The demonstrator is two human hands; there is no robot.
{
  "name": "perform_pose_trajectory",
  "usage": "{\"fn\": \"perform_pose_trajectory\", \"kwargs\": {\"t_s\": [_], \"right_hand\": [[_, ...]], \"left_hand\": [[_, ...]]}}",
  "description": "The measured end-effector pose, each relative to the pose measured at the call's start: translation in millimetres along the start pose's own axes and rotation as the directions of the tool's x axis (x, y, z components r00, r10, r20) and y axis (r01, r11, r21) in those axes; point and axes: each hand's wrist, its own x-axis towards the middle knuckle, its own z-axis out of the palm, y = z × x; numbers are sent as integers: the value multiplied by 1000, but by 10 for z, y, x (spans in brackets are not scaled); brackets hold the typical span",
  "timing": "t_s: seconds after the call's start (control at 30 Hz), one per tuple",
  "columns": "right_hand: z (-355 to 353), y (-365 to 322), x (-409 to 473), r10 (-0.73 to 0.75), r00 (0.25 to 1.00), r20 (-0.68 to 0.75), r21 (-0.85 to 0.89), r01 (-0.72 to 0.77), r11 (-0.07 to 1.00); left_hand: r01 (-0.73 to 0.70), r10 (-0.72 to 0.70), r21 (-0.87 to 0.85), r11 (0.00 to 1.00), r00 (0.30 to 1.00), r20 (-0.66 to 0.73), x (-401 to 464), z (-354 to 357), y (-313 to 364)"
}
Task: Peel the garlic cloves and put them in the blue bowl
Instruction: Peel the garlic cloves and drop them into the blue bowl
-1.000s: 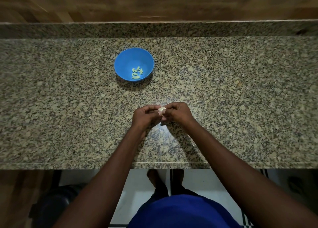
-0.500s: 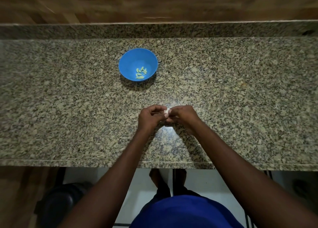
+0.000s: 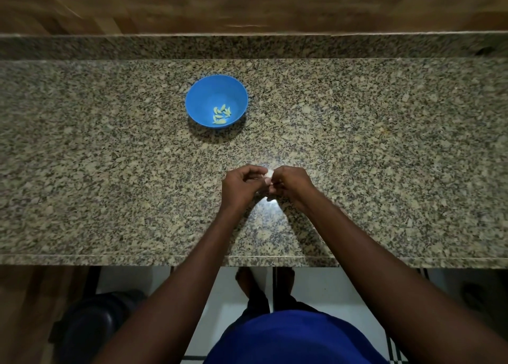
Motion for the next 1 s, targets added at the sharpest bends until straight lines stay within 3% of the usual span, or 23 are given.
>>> {"fn": "perform_pose_trajectory", "kwargs": {"t_s": [0.1,0.17,0.3,0.4,0.53,0.67,0.73,0.83,0.9,1.0], "right_hand": [[-30,49,2,-14,1000,10,33,14,999],[-86,92,20,-39,999,-35,29,40,999],[-184,167,33,-118,990,-79,-70,113,991],[-245,177,-4,-162,987,-9,-149,159,976],[-318,187,-14,-123,990,71,-173,133,976],[-376,231,-4,-196,979,55,-296,203,933],[-368,231,0,-264,964,23,-435,247,866],[-311,175,44,-416,909,29,-697,317,644],[-291,142,61,-452,890,59,-762,333,556],[-308,140,85,-469,878,92,-774,359,521]], "left_hand": [[17,-16,9,1000,997,-73,13,10,-8],[-48,73,164,985,987,-146,30,-25,-53],[-165,308,613,773,942,-135,112,-150,-158],[-171,344,753,635,936,-77,96,-162,-180],[-279,459,768,576,888,-22,-63,-23,-117],[-357,427,715,601,900,90,-227,150,-184],[-369,419,756,540,897,139,-258,156,-265],[-408,452,795,448,871,193,-265,90,-366],[-437,471,801,410,853,225,-266,52,-402],[-474,495,792,385,830,256,-259,17,-432]]}}
